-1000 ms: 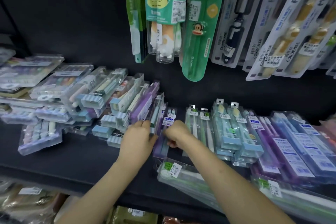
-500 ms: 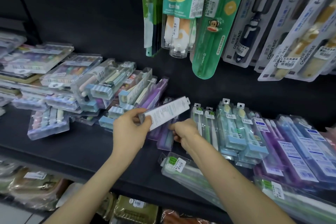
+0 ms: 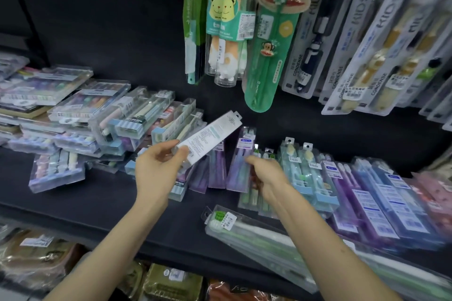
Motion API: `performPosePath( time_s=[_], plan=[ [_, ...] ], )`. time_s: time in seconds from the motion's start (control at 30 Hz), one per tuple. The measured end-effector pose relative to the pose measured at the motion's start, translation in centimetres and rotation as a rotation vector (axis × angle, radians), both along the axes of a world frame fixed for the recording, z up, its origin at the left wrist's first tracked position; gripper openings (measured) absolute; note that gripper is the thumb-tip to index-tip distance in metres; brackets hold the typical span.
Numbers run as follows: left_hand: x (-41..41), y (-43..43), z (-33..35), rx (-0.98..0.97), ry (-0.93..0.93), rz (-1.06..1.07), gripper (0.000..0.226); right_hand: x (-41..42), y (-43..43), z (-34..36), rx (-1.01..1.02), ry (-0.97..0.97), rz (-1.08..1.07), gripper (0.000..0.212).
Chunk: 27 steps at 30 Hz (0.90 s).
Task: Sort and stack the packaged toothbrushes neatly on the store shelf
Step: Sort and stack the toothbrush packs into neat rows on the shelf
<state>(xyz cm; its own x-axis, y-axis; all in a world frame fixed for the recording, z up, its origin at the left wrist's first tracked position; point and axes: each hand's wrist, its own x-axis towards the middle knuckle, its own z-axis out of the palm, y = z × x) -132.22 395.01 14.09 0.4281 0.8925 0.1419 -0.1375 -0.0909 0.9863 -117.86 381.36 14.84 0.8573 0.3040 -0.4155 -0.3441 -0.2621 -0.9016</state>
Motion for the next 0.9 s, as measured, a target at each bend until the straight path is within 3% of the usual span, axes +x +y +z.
performPosePath(
  time_s=[0.07, 0.23, 0.37, 0.43, 0.5, 0.53, 0.63, 0.7, 0.9],
  plan=[
    [0.2, -0.6, 0.4, -0.026, -0.018, -0.036, 0.014, 0.1, -2.1, 0.9, 0.058, 0.054, -0.027, 0.008],
    [0.8, -3.1, 1.2, -0.112, -0.086, -0.161, 0.011, -0.3, -8.3, 2.0, 0.356, 0.256, -0.144, 0.020],
    [1.6, -5.9, 1.4, -0.031, -0.051, -0.231, 0.014, -1.1, -14.1, 2.3, 0.377, 0.164, -0.240, 0.013],
    [2.2, -7.6, 1.3, 0.039, -0.025, -0.261, 0.017, -1.4, -16.9, 2.2, 0.321, 0.049, -0.227, 0.029],
    [3.0, -9.4, 1.3, 0.086, 0.000, -0.285, 0.017, -1.8, -19.4, 2.2, 0.213, -0.056, -0.216, 0.044],
    [3.5, -10.2, 1.3, 0.100, 0.010, -0.294, 0.016, -1.9, -20.4, 2.2, 0.142, -0.136, -0.222, 0.040],
    [4.8, -12.2, 1.5, 0.111, 0.027, -0.312, 0.014, -0.6, -22.4, 2.4, -0.389, -0.509, -0.216, 0.039],
    [5.6, -13.2, 1.8, 0.131, 0.052, -0.309, 0.018, 0.6, -22.9, 2.5, -0.715, -0.612, -0.198, 0.039],
    [6.9, -14.8, 2.5, 0.170, 0.103, -0.314, 0.017, 4.0, -21.9, 2.1, -1.035, -0.786, -0.096, 0.036]
  ],
)
